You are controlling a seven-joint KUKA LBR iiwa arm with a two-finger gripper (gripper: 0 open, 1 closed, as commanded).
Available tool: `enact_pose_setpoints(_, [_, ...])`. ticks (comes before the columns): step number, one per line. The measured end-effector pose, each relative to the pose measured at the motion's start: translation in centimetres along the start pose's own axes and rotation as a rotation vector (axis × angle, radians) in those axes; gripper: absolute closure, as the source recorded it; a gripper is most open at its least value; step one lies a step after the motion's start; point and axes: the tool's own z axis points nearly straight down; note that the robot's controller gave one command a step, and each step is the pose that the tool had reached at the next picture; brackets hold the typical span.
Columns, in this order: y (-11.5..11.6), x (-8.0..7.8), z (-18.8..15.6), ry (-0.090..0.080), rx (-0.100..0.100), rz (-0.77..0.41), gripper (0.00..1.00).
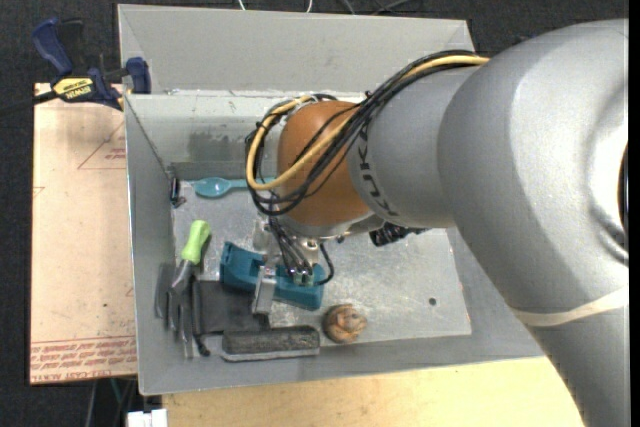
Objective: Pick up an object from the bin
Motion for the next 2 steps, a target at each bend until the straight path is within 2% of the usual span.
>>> enact_pose_setpoints(1, [3.2, 3.8, -3.7, -0.002, -0.001, 0.197, 0.0])
enact_pose_setpoints(2, [0.2, 0.6, -0.8, -0.004, 0.003, 0.05, 0.0])
